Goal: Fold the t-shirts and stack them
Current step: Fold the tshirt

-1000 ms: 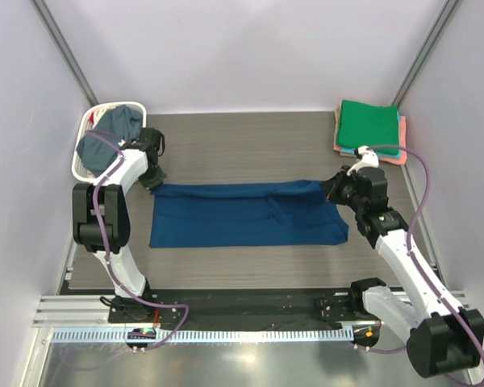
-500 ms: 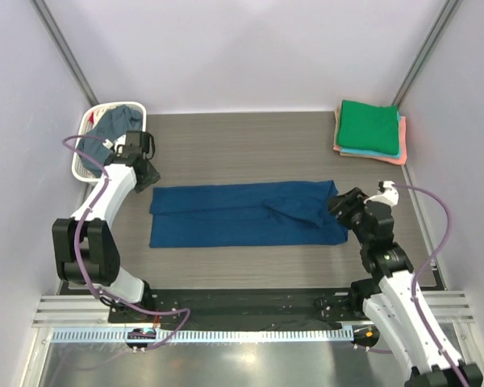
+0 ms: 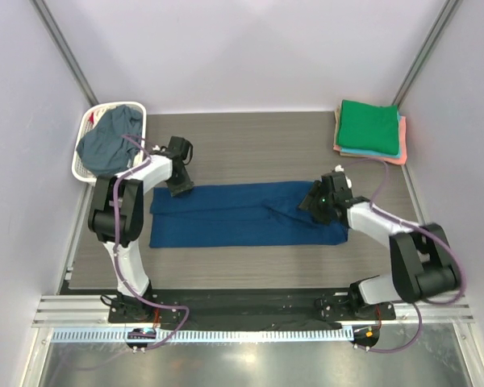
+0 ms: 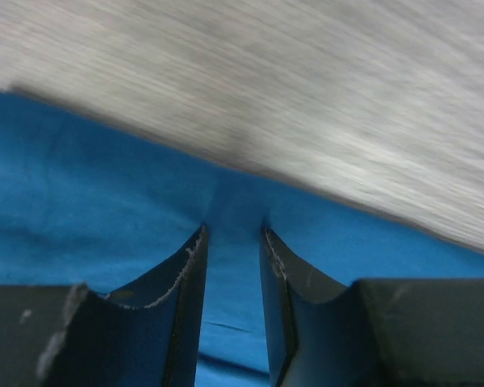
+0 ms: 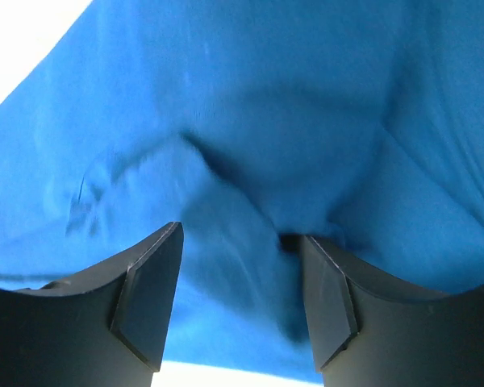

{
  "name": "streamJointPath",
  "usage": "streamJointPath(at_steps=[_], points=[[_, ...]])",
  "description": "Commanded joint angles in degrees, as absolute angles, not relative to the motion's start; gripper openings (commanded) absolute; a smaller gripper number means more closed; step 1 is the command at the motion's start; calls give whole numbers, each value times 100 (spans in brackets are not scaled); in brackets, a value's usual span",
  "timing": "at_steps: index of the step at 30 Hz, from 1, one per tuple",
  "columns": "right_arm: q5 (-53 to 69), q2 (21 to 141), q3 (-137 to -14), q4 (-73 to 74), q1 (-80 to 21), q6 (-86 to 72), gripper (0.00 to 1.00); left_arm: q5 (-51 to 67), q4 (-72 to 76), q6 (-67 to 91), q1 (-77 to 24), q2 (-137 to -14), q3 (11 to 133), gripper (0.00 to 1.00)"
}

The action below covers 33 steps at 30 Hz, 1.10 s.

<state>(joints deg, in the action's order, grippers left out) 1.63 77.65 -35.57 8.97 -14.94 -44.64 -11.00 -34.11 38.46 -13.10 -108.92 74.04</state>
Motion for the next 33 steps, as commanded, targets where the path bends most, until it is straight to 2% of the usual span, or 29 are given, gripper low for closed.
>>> streamJointPath(at_steps=[1,4,10,11,13,14,16,17,20,22,28,33], points=[[402,8784,-4226,791,-1512,-4562,64,-783,-3445,3876,-1309,-11135,7489,33],[755,9917,-4946,948,-1512,-4439,64,-624,-3445,4069,-1388,-11162,7120,33],[1097,11880,-7396,1615,-1512,-4122,64,-89,-3173,4421,-1572,-10732,6067,32],[1125,12588,-8384,1800,-1512,-4079,64,-36,-3121,4491,-1617,-10644,5934,31],[1169,13286,-9487,2352,-1503,-3999,63,333,-2963,4771,-1783,-10328,5609,31],[1360,14020,-10632,2529,-1520,-3982,62,482,-2875,4894,-1854,-10197,5251,31],[1555,14639,-11745,2829,-1599,-3903,61,781,-2559,5386,-2073,-9766,4836,31],[1738,14895,-12699,2821,-1643,-3859,61,869,-2410,5579,-2387,-9599,4408,31],[1941,15915,-14398,2717,-1819,-3823,63,1230,-1645,6519,-3145,-9212,3895,31],[2275,16391,-14747,2184,-1872,-4067,65,1257,-1371,6801,-3670,-9071,3736,31],[2645,16479,-14177,644,-1916,-4298,66,1160,-1433,7321,-4375,-8517,3805,32],[2848,16550,-14248,378,-1986,-4150,66,767,-2185,7156,-4632,-8297,4306,33]])
